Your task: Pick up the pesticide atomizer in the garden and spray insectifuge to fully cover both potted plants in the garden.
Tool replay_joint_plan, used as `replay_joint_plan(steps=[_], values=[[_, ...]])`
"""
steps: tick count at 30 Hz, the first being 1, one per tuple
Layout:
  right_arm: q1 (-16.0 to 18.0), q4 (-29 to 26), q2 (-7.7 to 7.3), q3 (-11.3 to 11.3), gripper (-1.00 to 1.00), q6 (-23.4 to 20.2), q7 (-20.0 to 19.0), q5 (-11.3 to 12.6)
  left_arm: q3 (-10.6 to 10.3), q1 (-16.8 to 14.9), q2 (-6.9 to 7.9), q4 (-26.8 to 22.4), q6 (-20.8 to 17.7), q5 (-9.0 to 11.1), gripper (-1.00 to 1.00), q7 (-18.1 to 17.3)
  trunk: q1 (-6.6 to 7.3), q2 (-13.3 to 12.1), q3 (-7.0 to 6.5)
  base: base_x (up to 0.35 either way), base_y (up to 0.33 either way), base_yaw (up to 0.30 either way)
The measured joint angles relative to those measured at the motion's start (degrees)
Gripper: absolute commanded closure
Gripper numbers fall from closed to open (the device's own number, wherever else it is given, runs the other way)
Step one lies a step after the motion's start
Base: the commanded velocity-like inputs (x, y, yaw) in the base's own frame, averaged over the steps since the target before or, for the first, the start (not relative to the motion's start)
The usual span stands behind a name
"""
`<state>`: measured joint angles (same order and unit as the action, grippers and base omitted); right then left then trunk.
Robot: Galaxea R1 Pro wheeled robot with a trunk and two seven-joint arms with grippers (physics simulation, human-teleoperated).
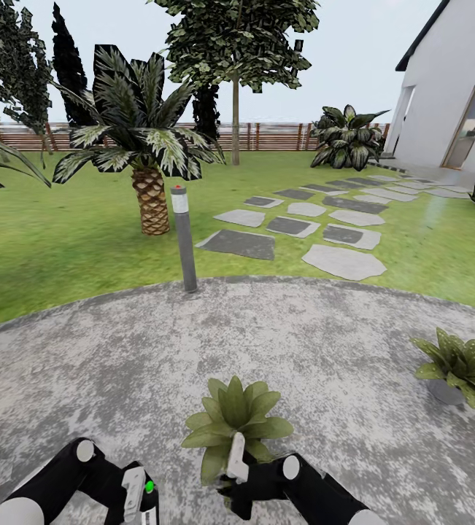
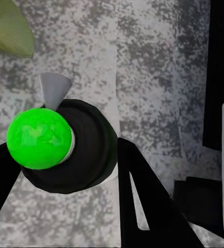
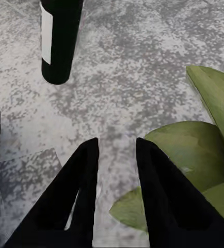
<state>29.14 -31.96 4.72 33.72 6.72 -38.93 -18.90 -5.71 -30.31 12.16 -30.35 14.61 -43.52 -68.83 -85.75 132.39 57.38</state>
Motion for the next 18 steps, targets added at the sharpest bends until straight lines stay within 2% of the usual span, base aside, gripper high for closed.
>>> replay_joint_plan(steps=[4, 7, 9, 10, 11, 16, 18], values=[[0.0, 1.8, -0.91, -0.2, -1.0, 0.1, 0.1, 0.2, 0.1, 0.0, 0.42, 0.0, -0.1, 0.1, 1.0, 0.3, 0.0, 0.0, 0.0, 0.0, 0.0, 0.0], [0.0, 2.2, -1.48, -0.1, -1.0, 0.2, 2.7, 0.1, 0.3, 0.0, 0.39, 0.0, -0.2, 0.3, 1.0, 0.9, 0.0, 0.0, 0.0, 0.0, 0.0, 0.0], [0.0, 2.7, -3.36, 0.1, -1.0, 0.2, 7.9, 0.2, 0.6, 0.0, 0.36, 0.0, -0.4, 0.6, 1.0, 1.7, 0.0, 0.0, 0.0, 0.0, 0.0, 0.0], [-0.1, 3.7, -4.5, 0.2, -1.0, 0.3, 10.9, 0.4, 1.4, 0.0, 0.33, 0.0, -0.4, 0.8, 1.0, 2.4, 0.0, 0.0, 0.0, 0.0, 0.0, 0.0], [-0.1, 4.8, -5.01, 0.1, -1.0, 0.4, 12.4, 0.5, 2.2, 0.0, 0.3, 0.0, -0.5, 0.9, 1.0, 2.8, 0.0, 0.0, 0.0, 0.0, 0.0, 0.0], [-0.1, 13.7, -6.16, 0.3, -1.0, 3.8, 19.0, 0.8, 5.7, 0.0, 0.32, 0.0, -0.6, 1.2, 1.0, 3.6, 0.0, 0.0, 0.0, 0.0, 0.0, 0.0], [-0.1, 18.3, -6.58, 0.4, -1.0, 6.2, 25.1, 0.8, 6.5, -0.1, 0.44, 0.0, -0.8, 1.3, 1.0, 3.7, 0.0, 0.0, 0.0, 0.0, 0.0, 0.0]])
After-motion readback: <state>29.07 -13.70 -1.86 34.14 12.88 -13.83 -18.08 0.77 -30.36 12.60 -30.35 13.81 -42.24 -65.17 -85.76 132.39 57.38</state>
